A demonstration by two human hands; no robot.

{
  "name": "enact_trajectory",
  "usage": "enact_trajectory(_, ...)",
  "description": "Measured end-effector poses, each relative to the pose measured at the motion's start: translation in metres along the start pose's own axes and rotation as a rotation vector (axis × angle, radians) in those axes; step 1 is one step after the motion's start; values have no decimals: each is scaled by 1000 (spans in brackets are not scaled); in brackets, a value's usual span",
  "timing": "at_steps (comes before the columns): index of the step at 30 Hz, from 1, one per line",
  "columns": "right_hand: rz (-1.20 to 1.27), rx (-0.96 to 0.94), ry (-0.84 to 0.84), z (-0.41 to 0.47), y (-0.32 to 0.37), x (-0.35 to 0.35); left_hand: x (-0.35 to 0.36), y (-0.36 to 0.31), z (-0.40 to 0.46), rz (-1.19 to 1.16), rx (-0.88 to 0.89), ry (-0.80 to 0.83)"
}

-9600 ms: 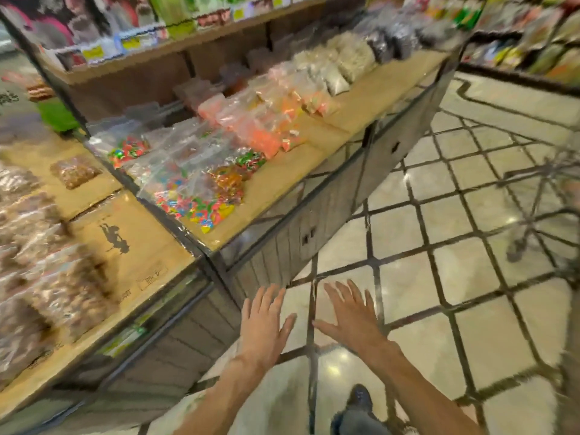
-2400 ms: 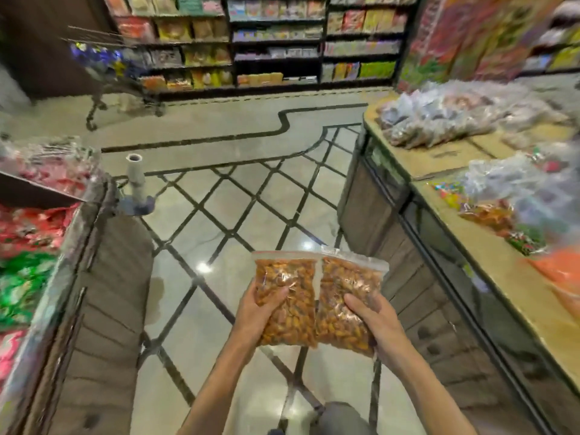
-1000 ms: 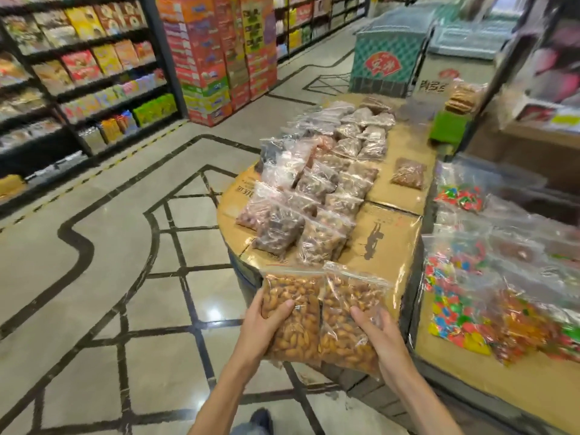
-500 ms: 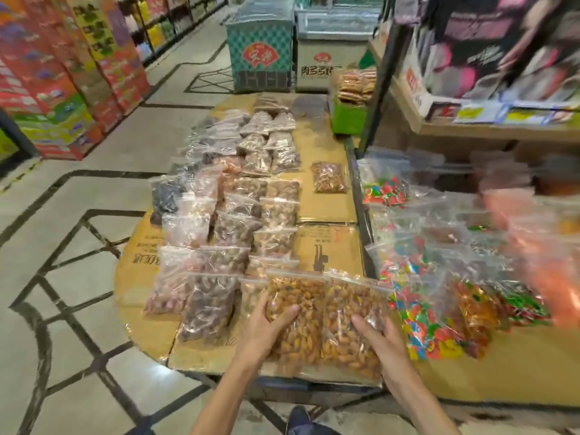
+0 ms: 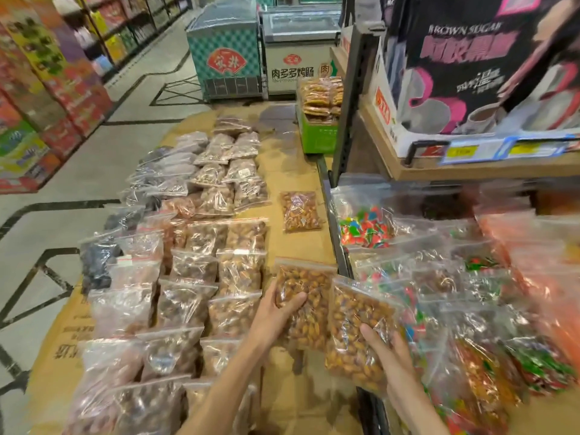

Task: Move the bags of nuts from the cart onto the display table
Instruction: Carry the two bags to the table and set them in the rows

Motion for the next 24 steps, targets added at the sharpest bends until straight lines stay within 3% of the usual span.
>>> enact_trajectory(10, -67, 152, -18, 64, 6, -13, -21, -14, 147, -21, -23, -91)
enact_trajectory(15, -65, 159, -27, 80, 4, -13, -23, -35, 187, 114, -31, -112)
enact_trajectory(20, -92, 192, 20, 83, 3, -6, -29, -34, 200, 418, -37, -229)
enact_trajectory(24, -149, 155, 59, 85, 10, 2, -29, -38, 202, 400, -23, -233)
Point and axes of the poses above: each hand's wrist, its own z-axis towards the middle knuckle, its own x-axis out of the palm, y = z × x, the point moved 10 cm from there along z, towards the middle knuckle, and after that the axes turned 10 degrees about y, right-handed, at the moved point
